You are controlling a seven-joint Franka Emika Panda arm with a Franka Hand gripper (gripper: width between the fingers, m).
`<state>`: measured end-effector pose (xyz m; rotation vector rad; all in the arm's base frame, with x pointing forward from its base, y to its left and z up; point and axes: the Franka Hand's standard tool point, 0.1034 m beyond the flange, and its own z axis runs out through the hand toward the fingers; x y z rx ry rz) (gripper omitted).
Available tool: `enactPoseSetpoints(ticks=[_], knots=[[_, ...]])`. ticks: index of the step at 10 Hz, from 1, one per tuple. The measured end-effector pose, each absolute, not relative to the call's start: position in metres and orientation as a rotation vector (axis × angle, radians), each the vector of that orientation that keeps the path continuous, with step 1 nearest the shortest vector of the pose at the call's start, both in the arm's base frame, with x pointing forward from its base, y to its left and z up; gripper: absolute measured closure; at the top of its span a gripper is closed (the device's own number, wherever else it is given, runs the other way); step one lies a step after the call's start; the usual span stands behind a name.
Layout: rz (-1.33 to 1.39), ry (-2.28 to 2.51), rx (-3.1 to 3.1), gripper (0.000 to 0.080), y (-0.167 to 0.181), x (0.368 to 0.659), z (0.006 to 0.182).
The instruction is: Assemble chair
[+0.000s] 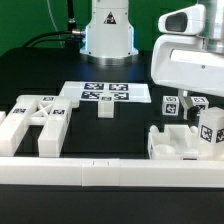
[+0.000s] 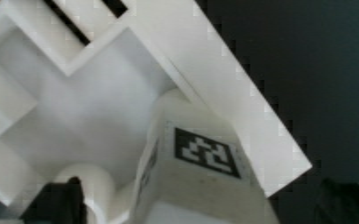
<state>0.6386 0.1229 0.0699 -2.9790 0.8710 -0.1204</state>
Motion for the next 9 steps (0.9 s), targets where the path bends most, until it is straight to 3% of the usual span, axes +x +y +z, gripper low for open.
enactPoseSetpoints(ticks=[9], knots=[[-0.136,-0.192,-3.136,0.0151,0.1214,0.6401,0.0701]])
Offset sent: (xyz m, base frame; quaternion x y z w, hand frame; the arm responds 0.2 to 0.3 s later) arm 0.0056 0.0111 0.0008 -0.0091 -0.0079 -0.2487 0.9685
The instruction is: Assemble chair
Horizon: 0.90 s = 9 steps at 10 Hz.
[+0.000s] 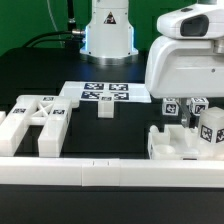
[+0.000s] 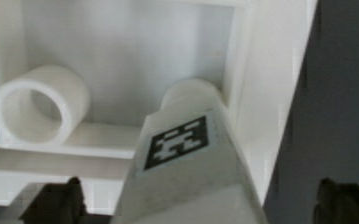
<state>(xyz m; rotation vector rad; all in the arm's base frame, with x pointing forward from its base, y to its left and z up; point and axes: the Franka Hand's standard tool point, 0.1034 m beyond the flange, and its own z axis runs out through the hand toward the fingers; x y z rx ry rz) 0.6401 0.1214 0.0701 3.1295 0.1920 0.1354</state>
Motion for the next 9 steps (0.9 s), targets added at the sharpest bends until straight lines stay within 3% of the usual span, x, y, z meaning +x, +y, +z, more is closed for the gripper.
enactPoseSetpoints(ticks=[2,4,5,6,9], knots=[[0.134,0.343,3.104,0.0151,0.1199,0.6404,0.07],[0.134,0.341,3.105,0.0381,0.1198,0.6404,0.0701],[0.134,0.34,3.105,0.0381,0.1197,0.6404,0.0701],[0.135,0.324,3.108,0.0514,0.1198,0.6404,0.0701],[0.136,0.156,3.127,0.0514,0.1203,0.6403,0.0701]])
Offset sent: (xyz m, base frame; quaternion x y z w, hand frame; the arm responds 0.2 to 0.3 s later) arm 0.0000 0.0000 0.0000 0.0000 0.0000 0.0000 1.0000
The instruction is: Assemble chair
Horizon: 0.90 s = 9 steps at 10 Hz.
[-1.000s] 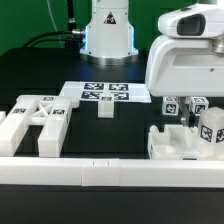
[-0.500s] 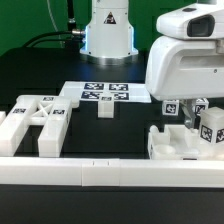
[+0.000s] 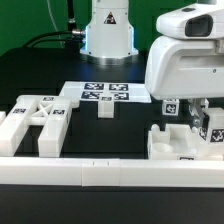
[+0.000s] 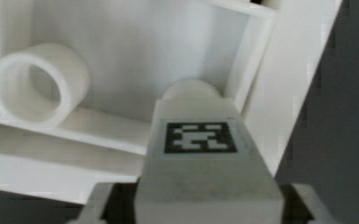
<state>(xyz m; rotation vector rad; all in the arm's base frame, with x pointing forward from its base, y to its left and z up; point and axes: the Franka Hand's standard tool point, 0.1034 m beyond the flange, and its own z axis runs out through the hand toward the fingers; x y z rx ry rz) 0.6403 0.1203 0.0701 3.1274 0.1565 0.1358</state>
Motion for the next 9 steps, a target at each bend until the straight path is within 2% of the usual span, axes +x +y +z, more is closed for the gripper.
enactPoseSetpoints(ticks=[5,9], knots=[[0.141,-0.596,3.074,0.0514,0.109,0.64,0.07],[0.163,-0.915,2.962,0.0512,0.092,0.642,0.073]])
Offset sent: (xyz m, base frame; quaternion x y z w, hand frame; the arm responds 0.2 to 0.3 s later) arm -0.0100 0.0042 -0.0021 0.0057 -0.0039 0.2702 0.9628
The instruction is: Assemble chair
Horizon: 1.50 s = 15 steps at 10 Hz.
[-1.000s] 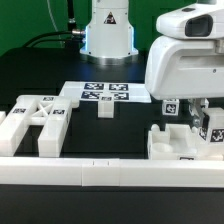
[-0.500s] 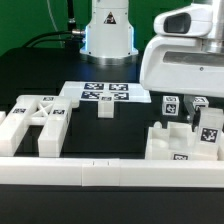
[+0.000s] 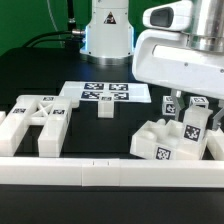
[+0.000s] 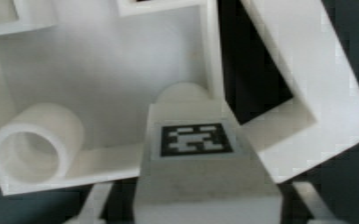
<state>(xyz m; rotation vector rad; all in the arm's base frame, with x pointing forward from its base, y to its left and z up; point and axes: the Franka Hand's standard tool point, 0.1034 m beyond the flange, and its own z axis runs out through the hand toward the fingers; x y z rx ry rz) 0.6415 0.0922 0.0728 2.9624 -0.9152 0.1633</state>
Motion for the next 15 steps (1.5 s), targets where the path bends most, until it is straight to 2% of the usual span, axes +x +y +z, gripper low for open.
enactPoseSetpoints(ticks=[1,3,4,5,7,8,13,15], knots=[[0.164,-0.91,2.964,0.0512,0.093,0.642,0.073],[0.167,-0.903,2.967,0.0228,0.092,0.642,0.073],[0.182,-0.786,3.003,0.0228,0.09,0.642,0.079],[0.192,-0.708,3.028,0.0166,0.087,0.636,0.089],[0.19,-0.509,3.073,0.0155,0.077,0.623,0.107],[0.195,-0.507,3.074,0.015,0.071,0.619,0.11],[0.195,-0.473,3.078,0.015,0.072,0.617,0.107],[0.235,-0.297,3.124,0.015,0.058,0.593,0.118]])
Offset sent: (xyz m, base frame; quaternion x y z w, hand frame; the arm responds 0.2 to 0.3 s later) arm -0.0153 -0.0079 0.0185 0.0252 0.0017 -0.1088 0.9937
